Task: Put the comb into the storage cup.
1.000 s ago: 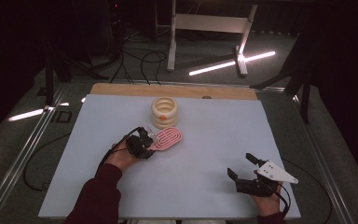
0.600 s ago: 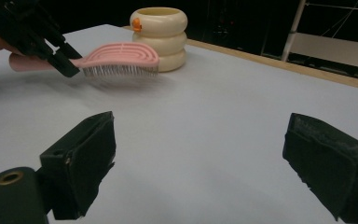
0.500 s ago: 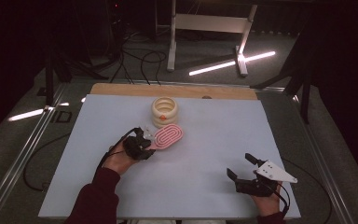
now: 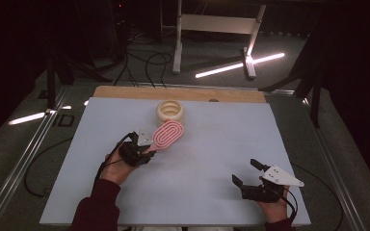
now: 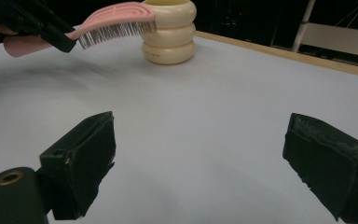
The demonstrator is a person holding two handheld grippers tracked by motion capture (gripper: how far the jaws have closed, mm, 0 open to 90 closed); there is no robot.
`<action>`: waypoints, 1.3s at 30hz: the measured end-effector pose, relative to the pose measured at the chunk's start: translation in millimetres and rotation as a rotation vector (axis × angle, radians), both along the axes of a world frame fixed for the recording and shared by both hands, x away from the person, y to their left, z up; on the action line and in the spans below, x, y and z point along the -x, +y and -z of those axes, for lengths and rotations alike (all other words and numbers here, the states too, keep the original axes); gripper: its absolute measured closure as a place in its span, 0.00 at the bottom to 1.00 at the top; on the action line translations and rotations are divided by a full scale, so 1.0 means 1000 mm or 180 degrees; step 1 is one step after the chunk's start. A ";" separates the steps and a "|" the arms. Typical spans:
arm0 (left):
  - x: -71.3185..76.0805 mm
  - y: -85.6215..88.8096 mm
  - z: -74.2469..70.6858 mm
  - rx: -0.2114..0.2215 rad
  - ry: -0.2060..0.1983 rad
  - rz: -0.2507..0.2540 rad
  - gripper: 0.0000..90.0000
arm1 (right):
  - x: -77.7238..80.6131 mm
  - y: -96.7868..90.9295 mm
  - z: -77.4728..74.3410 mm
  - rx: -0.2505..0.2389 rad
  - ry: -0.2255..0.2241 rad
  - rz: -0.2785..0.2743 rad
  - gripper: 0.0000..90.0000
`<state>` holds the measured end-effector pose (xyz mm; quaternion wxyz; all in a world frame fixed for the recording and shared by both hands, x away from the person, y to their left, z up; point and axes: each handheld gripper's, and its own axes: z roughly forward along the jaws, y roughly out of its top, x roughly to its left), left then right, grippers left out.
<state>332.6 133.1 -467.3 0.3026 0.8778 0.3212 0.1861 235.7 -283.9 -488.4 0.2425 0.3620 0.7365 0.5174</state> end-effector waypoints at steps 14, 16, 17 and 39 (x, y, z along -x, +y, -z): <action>0.019 0.027 -0.002 0.0317 -0.0325 -0.0327 0.78 | -0.011 0.006 -0.014 -0.0124 0.0153 0.0007 0.10; 0.022 0.030 -0.005 0.0356 -0.0363 -0.0339 0.78 | -0.016 0.009 -0.020 -0.0147 0.0191 -0.0010 0.10; 0.024 0.031 -0.006 0.0365 -0.0387 -0.0351 0.78 | -0.018 0.011 -0.023 -0.0140 0.0194 -0.0029 0.10; 0.041 0.023 -0.024 0.0365 -0.0741 -0.0309 0.78 | -0.069 0.087 -0.071 -0.0228 0.0491 -0.0527 0.10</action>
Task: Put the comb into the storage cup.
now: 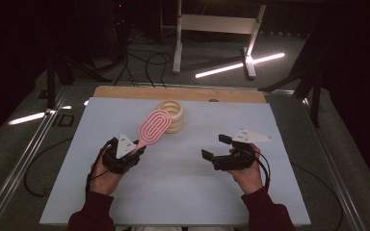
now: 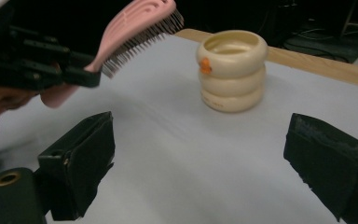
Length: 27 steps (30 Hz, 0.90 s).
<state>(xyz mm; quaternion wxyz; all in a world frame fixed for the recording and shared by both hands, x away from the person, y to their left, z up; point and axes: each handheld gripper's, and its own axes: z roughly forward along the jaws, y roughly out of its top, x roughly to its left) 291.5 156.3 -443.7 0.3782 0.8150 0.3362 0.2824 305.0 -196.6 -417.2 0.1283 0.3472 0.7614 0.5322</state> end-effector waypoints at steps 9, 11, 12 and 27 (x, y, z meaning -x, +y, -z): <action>0.007 -0.002 -0.008 0.0073 -0.0111 0.0024 0.78 | -0.013 0.034 -0.016 -0.0011 0.0091 -0.0219 0.10; 0.008 -0.003 -0.010 0.0065 -0.0140 0.0041 0.78 | -0.016 0.041 -0.018 -0.0046 0.0126 -0.0259 0.10; 0.009 -0.004 -0.010 0.0060 -0.0161 0.0040 0.78 | -0.017 0.044 -0.019 -0.0054 0.0138 -0.0280 0.10; 0.017 -0.015 -0.014 0.0053 -0.0308 0.0124 0.78 | -0.033 0.083 -0.030 -0.0186 0.0294 -0.0372 0.10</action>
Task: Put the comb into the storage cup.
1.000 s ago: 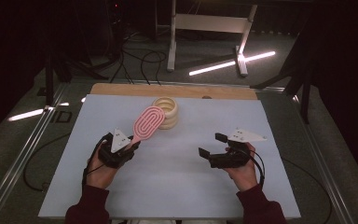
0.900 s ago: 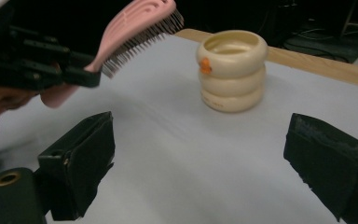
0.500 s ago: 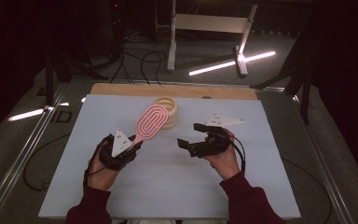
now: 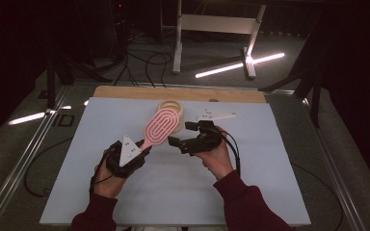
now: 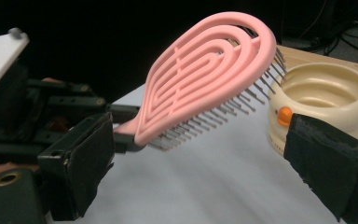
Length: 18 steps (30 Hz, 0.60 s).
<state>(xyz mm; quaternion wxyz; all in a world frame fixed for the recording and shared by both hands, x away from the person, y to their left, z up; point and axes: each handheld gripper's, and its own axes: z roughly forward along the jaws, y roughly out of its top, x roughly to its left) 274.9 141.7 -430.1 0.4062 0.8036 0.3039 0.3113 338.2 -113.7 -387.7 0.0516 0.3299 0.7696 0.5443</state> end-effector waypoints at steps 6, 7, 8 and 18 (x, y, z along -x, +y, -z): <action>0.003 -0.004 -0.002 0.0016 -0.0072 0.0063 0.78 | -0.004 0.008 0.000 -0.0071 0.0097 -0.0054 0.10; 0.004 -0.005 -0.002 0.0027 -0.0078 0.0081 0.78 | -0.004 0.009 -0.001 -0.0059 0.0098 -0.0066 0.10; 0.004 -0.006 -0.002 0.0032 -0.0094 0.0097 0.78 | -0.003 0.011 -0.001 -0.0066 0.0101 -0.0078 0.11; 0.009 -0.009 -0.005 0.0123 -0.0241 0.0145 0.78 | -0.008 0.015 -0.001 -0.0313 0.0347 -0.0144 0.26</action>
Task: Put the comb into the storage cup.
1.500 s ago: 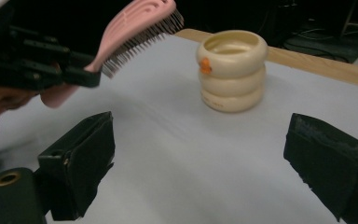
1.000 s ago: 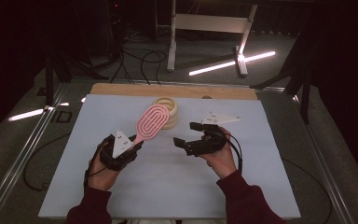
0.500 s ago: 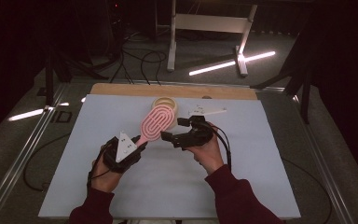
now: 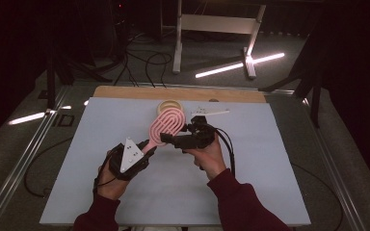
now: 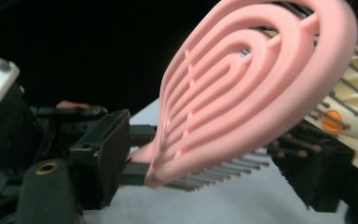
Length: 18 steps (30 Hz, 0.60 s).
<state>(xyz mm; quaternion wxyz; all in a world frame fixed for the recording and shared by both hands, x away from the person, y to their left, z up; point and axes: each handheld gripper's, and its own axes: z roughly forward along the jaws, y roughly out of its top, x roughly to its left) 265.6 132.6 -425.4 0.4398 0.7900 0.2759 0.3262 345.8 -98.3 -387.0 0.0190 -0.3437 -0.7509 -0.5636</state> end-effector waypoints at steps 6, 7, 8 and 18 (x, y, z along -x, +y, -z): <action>0.004 -0.004 -0.002 0.0009 -0.0091 0.0034 0.78 | -0.002 0.001 0.001 -0.0039 0.0101 0.0027 0.42; 0.004 -0.004 -0.002 0.0014 -0.0105 0.0037 0.77 | -0.002 0.002 0.002 -0.0037 0.0111 0.0035 0.44; 0.005 -0.005 -0.002 0.0003 -0.0107 0.0042 0.78 | -0.003 0.002 0.002 -0.0045 0.0133 0.0028 0.46; 0.004 -0.009 0.003 -0.0006 -0.0116 0.0064 0.77 | -0.003 0.003 0.004 -0.0085 0.0245 -0.0076 0.63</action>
